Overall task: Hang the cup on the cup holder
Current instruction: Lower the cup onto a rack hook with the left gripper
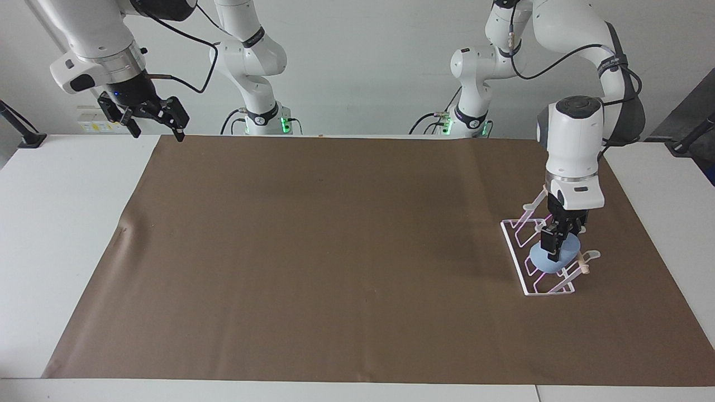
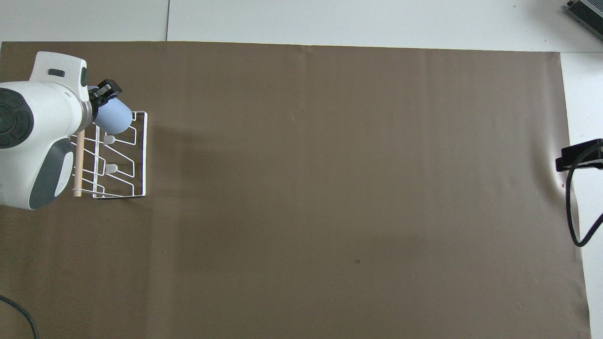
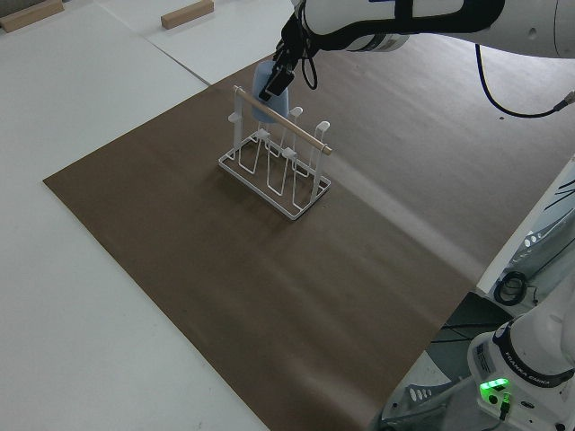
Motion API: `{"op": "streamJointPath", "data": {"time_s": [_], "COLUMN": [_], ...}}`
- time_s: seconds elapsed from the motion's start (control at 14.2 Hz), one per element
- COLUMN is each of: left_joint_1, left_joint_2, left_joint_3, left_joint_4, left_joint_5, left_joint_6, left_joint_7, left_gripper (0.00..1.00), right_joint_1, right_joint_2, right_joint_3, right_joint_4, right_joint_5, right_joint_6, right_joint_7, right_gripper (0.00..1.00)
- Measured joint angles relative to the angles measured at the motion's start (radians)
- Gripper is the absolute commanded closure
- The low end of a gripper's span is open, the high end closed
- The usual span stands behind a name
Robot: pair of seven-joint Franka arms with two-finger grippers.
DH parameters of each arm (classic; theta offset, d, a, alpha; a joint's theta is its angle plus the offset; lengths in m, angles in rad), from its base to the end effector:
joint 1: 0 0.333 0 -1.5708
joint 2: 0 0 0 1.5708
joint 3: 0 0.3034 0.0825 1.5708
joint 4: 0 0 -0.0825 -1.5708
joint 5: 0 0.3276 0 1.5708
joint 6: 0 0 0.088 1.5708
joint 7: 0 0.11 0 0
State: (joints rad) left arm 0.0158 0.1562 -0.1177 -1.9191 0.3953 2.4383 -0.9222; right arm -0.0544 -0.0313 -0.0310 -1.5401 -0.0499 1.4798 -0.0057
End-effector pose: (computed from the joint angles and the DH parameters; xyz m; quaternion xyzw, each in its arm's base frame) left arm 0.5742 -0.0539 0.4630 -0.9343 -0.2732 -0.2259 0.0375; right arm 0.4773 -0.0470 0.6291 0.9987 -0.0417 -0.0156 0.0237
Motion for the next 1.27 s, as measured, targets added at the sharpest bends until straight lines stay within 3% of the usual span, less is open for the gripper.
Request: {"op": "streamJointPath", "data": {"time_s": [1.27], "left_joint_1": [0.007], "left_joint_2": [-0.004], "left_joint_3": [0.003], "left_joint_4": [-0.030], "left_joint_5": [-0.113], "left_joint_6": [-0.006], "left_joint_7": [-0.179], "left_gripper": [1.00], "right_joint_1": [0.001], "right_joint_2": [0.000], "right_joint_3": [0.001], "right_joint_4": [-0.006], "right_joint_5": [0.000], "right_joint_6": [0.018], "right_joint_7": [0.000], "right_gripper": [0.00]}}
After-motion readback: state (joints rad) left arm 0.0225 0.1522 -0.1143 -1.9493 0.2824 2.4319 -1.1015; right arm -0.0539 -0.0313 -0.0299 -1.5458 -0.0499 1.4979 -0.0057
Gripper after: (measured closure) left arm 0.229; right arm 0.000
